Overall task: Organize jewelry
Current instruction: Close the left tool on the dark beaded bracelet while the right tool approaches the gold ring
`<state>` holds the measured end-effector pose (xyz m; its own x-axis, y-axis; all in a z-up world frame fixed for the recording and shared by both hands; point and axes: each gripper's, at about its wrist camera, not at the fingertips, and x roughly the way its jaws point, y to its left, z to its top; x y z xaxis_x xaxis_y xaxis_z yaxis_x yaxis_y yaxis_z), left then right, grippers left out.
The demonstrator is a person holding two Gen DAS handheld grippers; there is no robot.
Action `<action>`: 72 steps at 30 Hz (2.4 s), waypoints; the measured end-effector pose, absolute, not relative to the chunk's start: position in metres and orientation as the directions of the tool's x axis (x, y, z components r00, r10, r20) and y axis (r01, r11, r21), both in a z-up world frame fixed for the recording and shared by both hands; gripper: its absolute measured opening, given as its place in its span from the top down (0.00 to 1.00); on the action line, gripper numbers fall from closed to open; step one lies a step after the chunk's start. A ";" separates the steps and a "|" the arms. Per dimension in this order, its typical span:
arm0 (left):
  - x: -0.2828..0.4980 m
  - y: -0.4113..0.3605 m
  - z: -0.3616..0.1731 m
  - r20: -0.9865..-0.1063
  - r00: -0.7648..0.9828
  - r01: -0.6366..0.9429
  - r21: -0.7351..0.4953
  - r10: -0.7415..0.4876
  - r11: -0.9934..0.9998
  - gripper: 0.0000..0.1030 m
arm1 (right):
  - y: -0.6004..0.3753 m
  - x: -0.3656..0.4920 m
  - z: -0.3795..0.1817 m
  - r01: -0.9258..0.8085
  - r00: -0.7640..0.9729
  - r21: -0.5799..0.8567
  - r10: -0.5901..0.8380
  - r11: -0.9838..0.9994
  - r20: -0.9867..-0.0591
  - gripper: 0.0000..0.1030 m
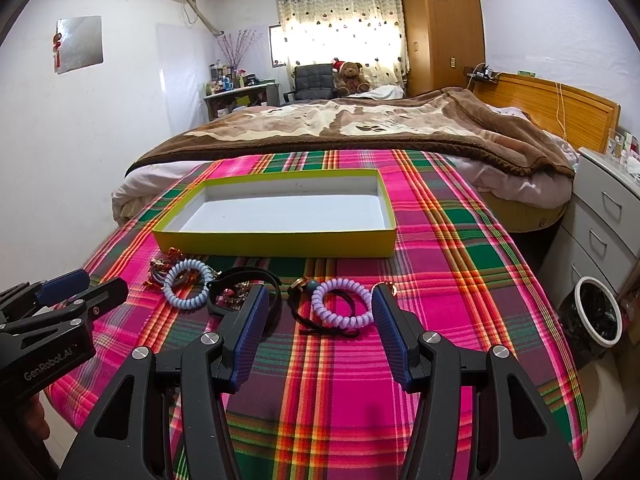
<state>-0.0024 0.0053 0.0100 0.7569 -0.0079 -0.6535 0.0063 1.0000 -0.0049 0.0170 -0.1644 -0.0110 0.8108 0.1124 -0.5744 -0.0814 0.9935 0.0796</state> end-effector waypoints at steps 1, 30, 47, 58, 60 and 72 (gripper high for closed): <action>-0.002 0.006 0.010 -0.655 0.756 0.009 -0.009 -0.012 1.000 0.43 | -0.166 0.017 -0.012 -0.081 0.811 0.080 0.113 0.993 -0.574 0.47; -0.016 -0.009 -0.034 -0.765 0.567 0.337 -0.124 -0.306 0.933 0.37 | -0.198 0.019 -0.023 -0.039 0.782 0.077 0.079 0.996 -0.618 0.47; -0.007 0.007 -0.033 -0.750 0.606 0.293 -0.098 -0.264 0.951 0.70 | -0.202 0.038 -0.028 -0.092 0.736 0.102 0.137 0.991 -0.663 0.47; 0.005 0.015 -0.030 -0.739 0.617 0.270 -0.124 -0.271 0.955 0.70 | -0.235 0.076 -0.032 -0.036 0.696 0.119 0.111 0.992 -0.710 0.47; 0.008 0.016 -0.031 -0.741 0.617 0.262 -0.126 -0.266 0.957 0.70 | -0.234 0.081 -0.036 -0.050 0.678 0.119 0.121 0.992 -0.725 0.49; 0.018 0.016 -0.030 -0.746 0.607 0.253 -0.145 -0.274 0.957 0.70 | -0.209 0.098 -0.053 -0.163 0.597 0.073 0.157 0.984 -0.786 0.59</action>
<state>0.0178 0.0163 -0.0301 0.6072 -0.2736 -0.7460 0.2529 0.9566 -0.1450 0.0976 -0.2093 -0.0528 0.5974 0.1574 -0.7863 -0.1630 0.9839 0.0731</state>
